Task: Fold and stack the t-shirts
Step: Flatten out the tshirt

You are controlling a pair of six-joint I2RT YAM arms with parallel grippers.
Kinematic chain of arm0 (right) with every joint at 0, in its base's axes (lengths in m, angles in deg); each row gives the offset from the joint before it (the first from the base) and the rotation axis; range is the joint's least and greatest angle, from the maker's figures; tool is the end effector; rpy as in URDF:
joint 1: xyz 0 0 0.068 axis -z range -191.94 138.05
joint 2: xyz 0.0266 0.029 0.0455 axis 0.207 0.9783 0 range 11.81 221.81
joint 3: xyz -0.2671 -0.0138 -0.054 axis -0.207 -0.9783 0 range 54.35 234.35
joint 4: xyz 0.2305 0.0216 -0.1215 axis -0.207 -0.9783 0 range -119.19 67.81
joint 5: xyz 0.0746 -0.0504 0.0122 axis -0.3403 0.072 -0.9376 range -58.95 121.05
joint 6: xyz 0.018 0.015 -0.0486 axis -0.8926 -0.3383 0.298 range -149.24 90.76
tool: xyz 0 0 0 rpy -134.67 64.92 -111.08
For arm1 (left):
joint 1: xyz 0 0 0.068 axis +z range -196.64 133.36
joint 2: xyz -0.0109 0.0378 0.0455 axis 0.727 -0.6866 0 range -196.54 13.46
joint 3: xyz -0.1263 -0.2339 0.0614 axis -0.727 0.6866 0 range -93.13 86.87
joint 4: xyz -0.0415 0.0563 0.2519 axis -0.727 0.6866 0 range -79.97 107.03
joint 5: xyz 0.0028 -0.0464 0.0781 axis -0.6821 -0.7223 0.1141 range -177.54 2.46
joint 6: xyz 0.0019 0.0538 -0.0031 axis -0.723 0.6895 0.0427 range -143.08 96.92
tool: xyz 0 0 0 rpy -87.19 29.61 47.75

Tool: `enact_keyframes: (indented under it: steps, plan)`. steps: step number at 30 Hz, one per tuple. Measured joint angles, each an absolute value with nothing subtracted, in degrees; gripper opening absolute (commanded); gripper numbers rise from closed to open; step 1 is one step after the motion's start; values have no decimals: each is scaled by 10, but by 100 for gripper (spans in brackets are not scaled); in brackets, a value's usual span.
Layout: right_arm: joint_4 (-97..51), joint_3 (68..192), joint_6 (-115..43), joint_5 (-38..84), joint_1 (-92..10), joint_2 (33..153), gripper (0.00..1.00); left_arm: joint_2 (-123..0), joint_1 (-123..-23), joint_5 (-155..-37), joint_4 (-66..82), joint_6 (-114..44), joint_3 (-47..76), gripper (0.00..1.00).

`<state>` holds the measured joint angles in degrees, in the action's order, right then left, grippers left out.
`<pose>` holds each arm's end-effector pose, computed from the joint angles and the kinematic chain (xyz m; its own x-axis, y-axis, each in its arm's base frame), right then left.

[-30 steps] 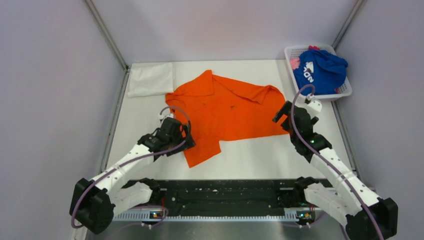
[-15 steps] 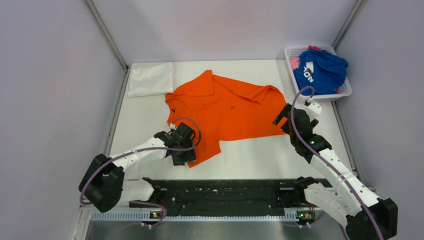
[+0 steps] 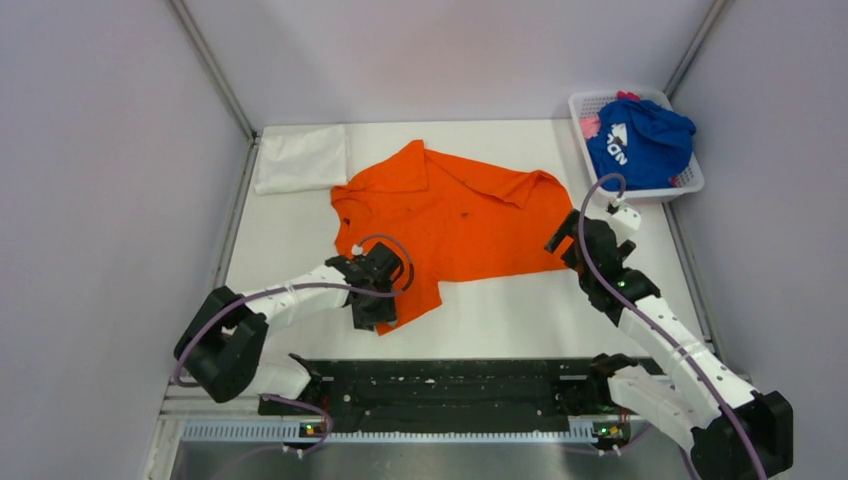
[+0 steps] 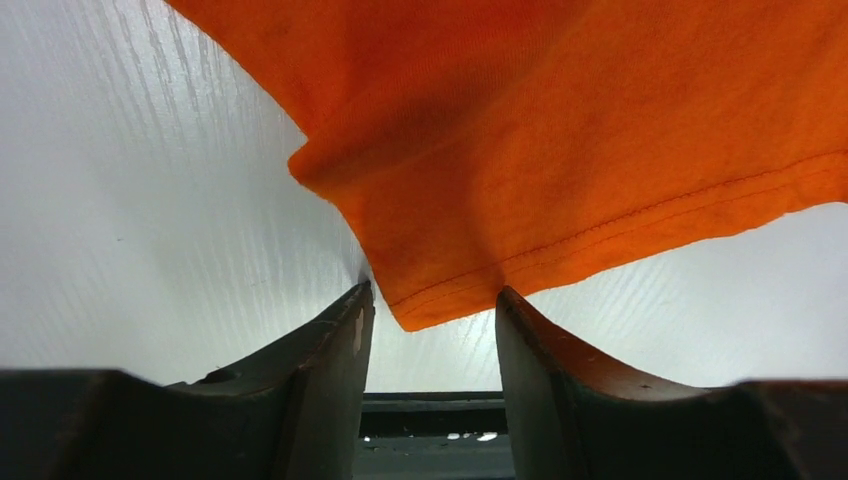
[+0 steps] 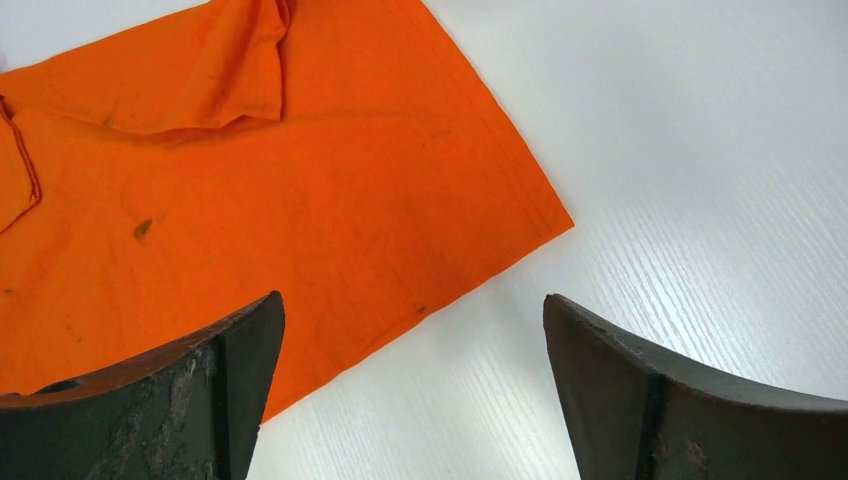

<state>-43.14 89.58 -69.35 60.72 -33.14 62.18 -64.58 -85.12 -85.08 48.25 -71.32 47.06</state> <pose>0.1821 0.0518 0.2489 -0.3822 0.4522 -0.8059 0.3988 0.8674 0.2975 0.1736 -0.1360 0.1608 -0.9647 -0.1851 -0.1872 -0.1588 0.9763 -0.1470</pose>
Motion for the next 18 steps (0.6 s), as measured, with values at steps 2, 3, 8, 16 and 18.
enact_keyframes:
  steps: [2, 3, 8, 16, 18]
  plan:
    - [-431, 896, -694, 609, -331, 622, 99, -658, -860, -838, 493, -710, 461, 51]
    - [-431, 896, -694, 610, -331, 622, 99, -664, -866, -832, 498, -710, 456, 51]
    - [-431, 891, -695, 613, -331, 622, 99, -697, -896, -801, 521, -710, 429, 45]
    - [-432, 887, -696, 617, -331, 622, 99, -752, -916, -808, 535, -711, 383, 0]
    - [-432, 887, -696, 617, -330, 622, 99, -754, -916, -812, 531, -715, 382, 0]
